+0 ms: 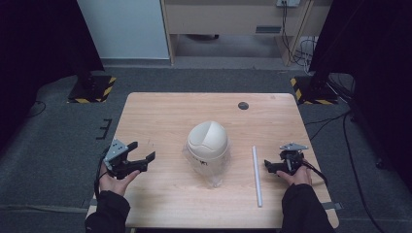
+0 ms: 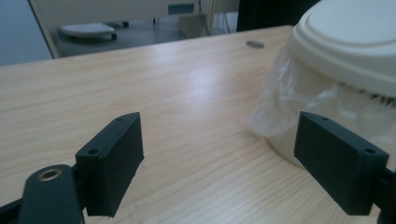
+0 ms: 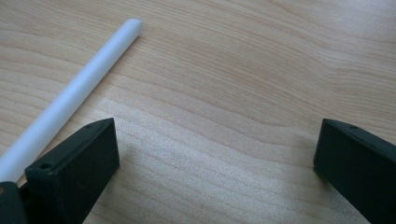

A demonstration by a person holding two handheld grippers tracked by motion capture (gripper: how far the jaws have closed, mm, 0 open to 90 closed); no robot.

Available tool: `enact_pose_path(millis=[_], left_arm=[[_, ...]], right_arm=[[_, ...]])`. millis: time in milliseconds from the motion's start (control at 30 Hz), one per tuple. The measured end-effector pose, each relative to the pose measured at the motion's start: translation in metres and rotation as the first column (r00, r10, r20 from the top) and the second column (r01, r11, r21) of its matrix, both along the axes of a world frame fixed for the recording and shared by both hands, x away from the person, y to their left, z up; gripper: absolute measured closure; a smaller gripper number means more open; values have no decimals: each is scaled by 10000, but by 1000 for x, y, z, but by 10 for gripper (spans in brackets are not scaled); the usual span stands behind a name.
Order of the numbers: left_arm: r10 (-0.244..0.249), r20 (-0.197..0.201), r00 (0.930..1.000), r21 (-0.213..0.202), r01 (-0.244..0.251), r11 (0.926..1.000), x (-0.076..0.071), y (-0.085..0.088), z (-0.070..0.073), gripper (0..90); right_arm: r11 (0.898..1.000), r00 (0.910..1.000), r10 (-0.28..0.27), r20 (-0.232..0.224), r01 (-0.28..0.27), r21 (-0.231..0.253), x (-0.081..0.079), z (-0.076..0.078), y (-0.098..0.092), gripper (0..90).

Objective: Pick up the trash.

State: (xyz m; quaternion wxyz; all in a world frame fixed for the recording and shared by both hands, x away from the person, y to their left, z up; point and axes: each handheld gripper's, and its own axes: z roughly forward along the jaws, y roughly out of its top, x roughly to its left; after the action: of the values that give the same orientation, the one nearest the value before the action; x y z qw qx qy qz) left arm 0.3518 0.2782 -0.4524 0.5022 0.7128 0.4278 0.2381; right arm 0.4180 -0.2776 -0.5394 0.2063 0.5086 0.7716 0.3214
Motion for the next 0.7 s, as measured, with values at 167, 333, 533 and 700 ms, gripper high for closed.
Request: enact_pose_path(millis=[167, 333, 533, 700], left_arm=[[-264, 387, 9989, -304, 275, 9992, -5, -6, 14, 154], [-513, 623, 9967, -471, 543, 9974, -8, -13, 26, 152], [-940, 781, 9925, -514, 981, 9938, -10, -21, 36, 151], [-1230, 932, 9880, -512, 1281, 9904, -10, -28, 43, 152]], right_arm=[[10000, 10000, 0, 0, 0, -2, 0, 0, 0, 5], [10000, 10000, -1, 0, 1, -3, 0, 0, 0, 5], [10000, 10000, -2, -1, 2, -1, 0, 0, 0, 5], [10000, 10000, -2, 3, 2, -7, 0, 0, 0, 5]])
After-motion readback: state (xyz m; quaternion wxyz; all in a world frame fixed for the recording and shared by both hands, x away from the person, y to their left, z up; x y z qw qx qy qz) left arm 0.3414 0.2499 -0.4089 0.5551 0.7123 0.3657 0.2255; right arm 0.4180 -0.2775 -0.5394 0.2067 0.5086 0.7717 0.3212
